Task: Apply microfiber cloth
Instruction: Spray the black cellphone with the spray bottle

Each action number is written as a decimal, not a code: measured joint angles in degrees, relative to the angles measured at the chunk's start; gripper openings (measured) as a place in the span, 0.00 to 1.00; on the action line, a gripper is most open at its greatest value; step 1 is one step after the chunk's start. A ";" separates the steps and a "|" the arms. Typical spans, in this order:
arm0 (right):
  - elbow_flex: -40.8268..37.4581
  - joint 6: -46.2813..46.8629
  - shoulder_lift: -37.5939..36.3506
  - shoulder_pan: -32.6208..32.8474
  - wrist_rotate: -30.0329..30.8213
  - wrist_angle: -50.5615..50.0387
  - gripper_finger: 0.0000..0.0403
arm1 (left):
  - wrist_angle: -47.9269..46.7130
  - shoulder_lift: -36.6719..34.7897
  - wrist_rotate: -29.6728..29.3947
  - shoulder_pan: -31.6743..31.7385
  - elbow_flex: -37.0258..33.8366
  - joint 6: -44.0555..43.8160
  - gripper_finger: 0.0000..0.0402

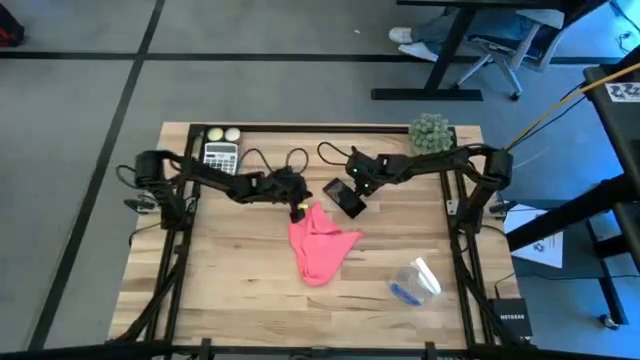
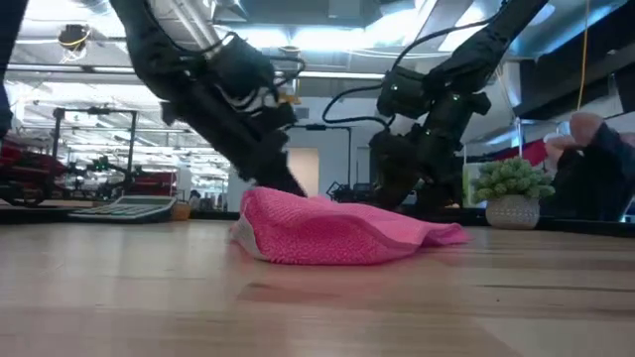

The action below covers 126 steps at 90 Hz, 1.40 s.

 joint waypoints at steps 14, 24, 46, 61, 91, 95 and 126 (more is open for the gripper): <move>-0.02 -0.17 0.00 0.00 0.00 -0.19 0.75 | 0.77 5.40 -0.02 -1.82 3.26 -1.31 0.01; -0.11 0.04 0.00 0.07 0.00 -0.09 0.75 | 1.10 8.74 -0.36 -3.35 5.17 -1.27 0.01; -4.96 4.35 -0.31 0.70 -1.38 7.93 0.75 | 3.09 13.32 -0.18 -4.33 8.99 -2.10 0.01; -5.37 4.68 -0.17 2.85 -0.87 9.76 0.75 | 7.93 15.44 -0.04 -4.17 9.21 -1.77 0.01; -5.66 7.00 0.06 4.28 -4.29 13.92 0.75 | 9.47 16.03 0.64 -2.72 9.07 -0.87 0.01; -5.67 7.21 0.09 4.28 -4.71 14.26 0.75 | 9.49 16.05 0.75 -2.55 9.05 -0.87 0.01; -5.17 7.36 0.26 4.08 -4.48 16.80 0.75 | 9.42 16.10 0.53 -3.61 8.99 0.25 0.01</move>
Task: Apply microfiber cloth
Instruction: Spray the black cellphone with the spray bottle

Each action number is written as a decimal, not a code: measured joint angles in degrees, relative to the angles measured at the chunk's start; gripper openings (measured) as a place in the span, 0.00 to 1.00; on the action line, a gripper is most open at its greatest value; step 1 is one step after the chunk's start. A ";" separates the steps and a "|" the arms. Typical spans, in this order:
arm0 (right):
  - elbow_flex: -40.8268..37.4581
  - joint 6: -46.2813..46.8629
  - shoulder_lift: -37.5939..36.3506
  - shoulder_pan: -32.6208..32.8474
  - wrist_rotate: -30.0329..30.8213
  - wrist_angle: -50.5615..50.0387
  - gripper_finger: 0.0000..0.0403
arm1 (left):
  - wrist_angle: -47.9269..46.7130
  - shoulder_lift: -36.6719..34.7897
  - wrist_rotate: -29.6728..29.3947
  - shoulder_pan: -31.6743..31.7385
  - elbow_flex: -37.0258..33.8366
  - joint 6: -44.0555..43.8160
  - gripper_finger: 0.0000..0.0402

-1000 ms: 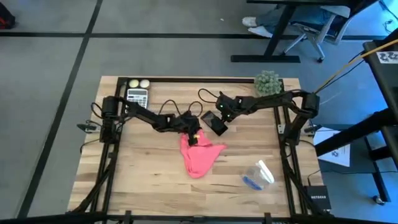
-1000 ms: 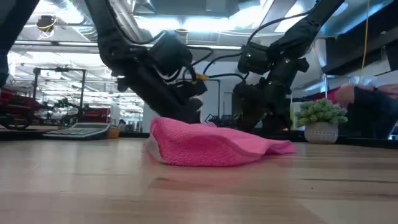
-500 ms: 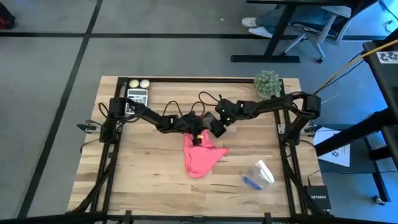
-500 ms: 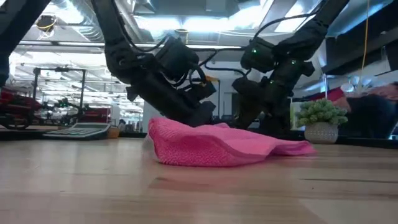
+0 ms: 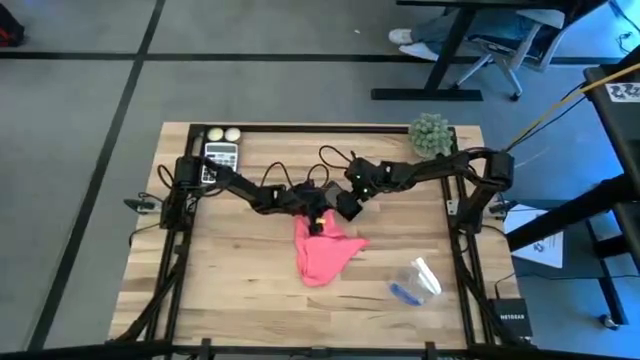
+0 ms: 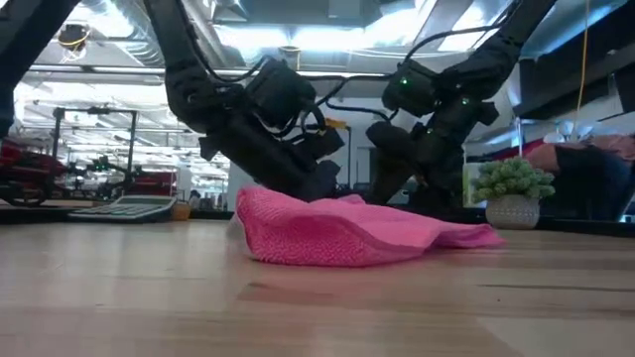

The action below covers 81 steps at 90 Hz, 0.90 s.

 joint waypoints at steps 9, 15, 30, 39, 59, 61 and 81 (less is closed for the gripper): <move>0.06 -0.03 0.03 0.01 -0.17 0.44 0.75 | 0.32 0.00 0.04 -0.44 0.00 0.48 0.01; 0.10 0.00 0.04 -0.02 -1.05 0.54 0.75 | 0.36 0.00 0.09 -0.65 0.02 1.03 0.01; 0.16 0.21 -0.07 -0.02 -1.57 0.69 0.75 | 0.29 -0.23 0.26 -0.79 0.07 1.37 0.01; 0.16 0.25 -0.60 -0.02 -2.14 0.58 0.75 | 0.12 -0.39 0.39 -0.79 0.07 1.35 0.01; 0.42 0.46 -3.22 0.00 -3.34 0.94 0.75 | 0.11 -0.44 0.27 -1.07 0.07 1.36 0.01; 0.51 0.64 -3.37 0.09 -4.23 1.33 0.75 | 0.28 -0.44 0.19 -1.07 0.08 1.45 0.01; 0.49 0.33 -3.43 1.13 -7.94 0.36 0.75 | 0.68 -0.42 -1.25 -0.94 0.20 1.72 0.01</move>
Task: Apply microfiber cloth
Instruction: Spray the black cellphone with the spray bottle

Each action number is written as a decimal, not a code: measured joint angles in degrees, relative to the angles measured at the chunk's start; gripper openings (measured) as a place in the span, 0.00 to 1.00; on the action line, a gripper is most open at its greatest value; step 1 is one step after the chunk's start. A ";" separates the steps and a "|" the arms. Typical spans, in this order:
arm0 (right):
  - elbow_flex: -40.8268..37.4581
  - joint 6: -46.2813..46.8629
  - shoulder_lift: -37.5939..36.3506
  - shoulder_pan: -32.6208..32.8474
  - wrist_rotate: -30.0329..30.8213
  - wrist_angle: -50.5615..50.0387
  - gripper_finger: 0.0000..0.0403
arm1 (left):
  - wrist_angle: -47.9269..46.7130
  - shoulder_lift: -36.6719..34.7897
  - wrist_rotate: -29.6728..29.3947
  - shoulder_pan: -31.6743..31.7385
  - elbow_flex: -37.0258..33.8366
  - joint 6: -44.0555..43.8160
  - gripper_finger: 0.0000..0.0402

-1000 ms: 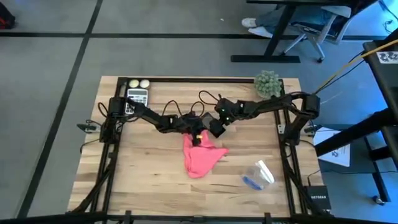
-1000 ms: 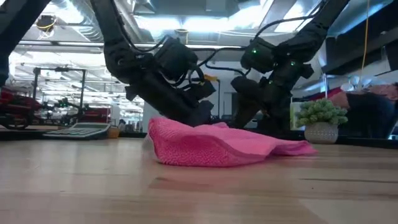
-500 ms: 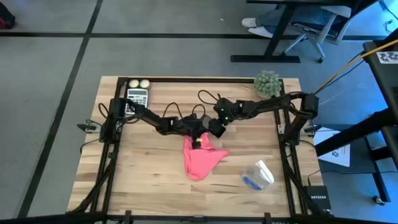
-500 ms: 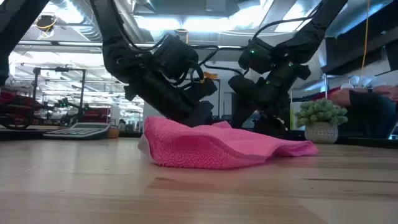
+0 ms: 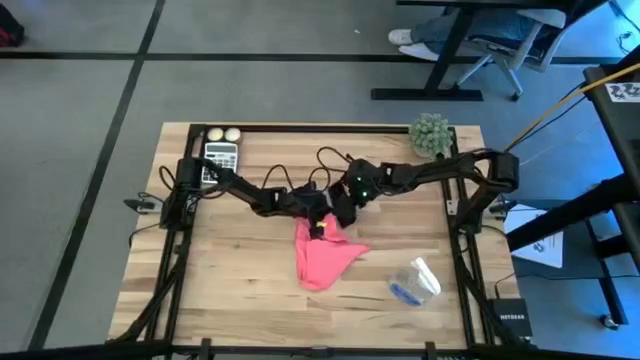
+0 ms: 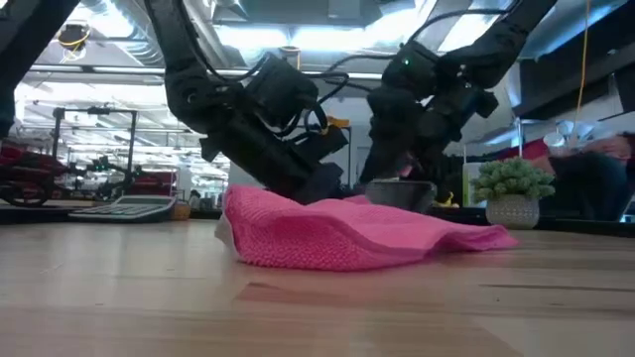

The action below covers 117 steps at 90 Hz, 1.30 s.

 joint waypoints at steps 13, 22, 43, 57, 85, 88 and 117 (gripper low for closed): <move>0.00 -0.32 -0.01 0.36 3.78 -1.62 0.75 | 0.01 0.00 0.04 0.09 -0.02 -0.04 0.01; -0.11 -0.34 0.47 0.25 6.86 -2.91 0.73 | -0.02 0.00 0.06 0.04 -0.02 -0.04 0.01; -0.33 -0.39 1.98 0.20 7.87 -2.14 0.49 | 0.12 0.00 0.35 0.03 -0.04 -0.02 0.01; -0.31 -1.01 2.48 0.18 7.59 -2.16 0.23 | 0.29 -0.58 0.48 0.00 -0.13 -0.03 0.01; -0.47 -4.82 -4.09 0.07 9.25 -6.77 0.08 | -6.66 -13.66 0.34 -0.06 -0.11 1.53 0.01; -0.46 -5.22 -5.66 0.07 9.92 -7.90 0.07 | -8.42 -15.49 0.34 -0.02 -0.13 1.56 0.01; -0.44 -8.33 -25.74 0.07 14.93 -14.08 0.04 | -16.61 -30.36 0.44 -0.02 -0.13 1.14 0.01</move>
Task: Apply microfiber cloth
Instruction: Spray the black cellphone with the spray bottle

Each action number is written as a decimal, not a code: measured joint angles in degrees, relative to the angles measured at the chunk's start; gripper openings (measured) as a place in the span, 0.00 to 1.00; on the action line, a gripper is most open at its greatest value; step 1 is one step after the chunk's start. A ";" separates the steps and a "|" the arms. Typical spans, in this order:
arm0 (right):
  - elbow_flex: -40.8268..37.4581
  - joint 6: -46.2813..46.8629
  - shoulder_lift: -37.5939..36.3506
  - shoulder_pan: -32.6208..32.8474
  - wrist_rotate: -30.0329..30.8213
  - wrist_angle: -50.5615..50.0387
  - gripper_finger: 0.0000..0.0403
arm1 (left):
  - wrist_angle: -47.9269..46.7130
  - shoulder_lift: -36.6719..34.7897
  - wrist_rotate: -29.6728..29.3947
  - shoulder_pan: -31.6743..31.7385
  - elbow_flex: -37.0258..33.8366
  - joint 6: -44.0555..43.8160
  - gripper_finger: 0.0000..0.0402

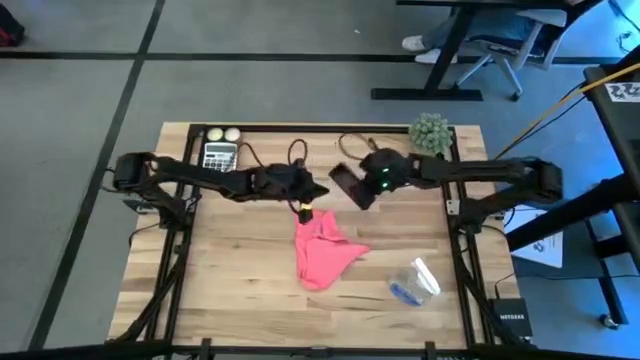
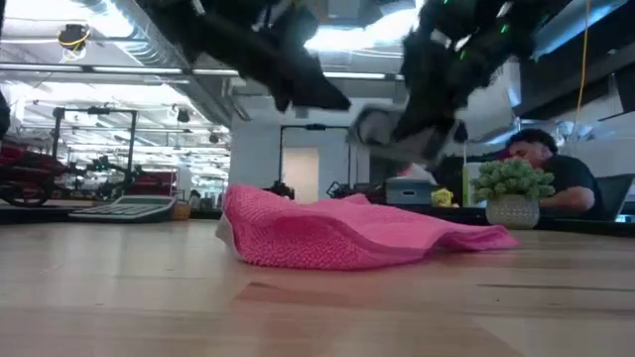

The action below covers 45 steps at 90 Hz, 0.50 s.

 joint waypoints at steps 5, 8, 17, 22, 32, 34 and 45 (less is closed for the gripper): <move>0.00 -0.93 -3.79 0.00 0.88 0.02 0.04 | -0.11 -1.76 0.00 0.12 0.00 -1.31 0.01; 0.00 -1.49 -5.84 0.12 1.57 0.62 0.04 | 0.19 -2.31 0.05 0.38 0.00 -2.36 0.01; 0.02 -3.90 -11.15 0.48 3.98 2.13 0.03 | 2.49 -3.32 1.05 1.31 -0.01 -5.91 0.01; 0.00 -5.44 -13.35 0.48 4.73 3.80 0.03 | 4.97 -3.35 3.60 1.99 0.02 -7.58 0.01; 0.02 -9.00 -16.22 0.47 5.65 9.88 0.03 | 10.57 -2.35 10.00 2.99 0.04 -10.96 0.01; 0.02 -9.85 -16.42 0.44 5.39 11.01 0.03 | 11.06 -2.20 10.91 3.09 0.04 -11.84 0.01; 0.02 -14.27 -16.22 0.46 1.41 15.85 0.03 | 16.29 -1.58 14.85 3.89 0.00 -14.39 0.01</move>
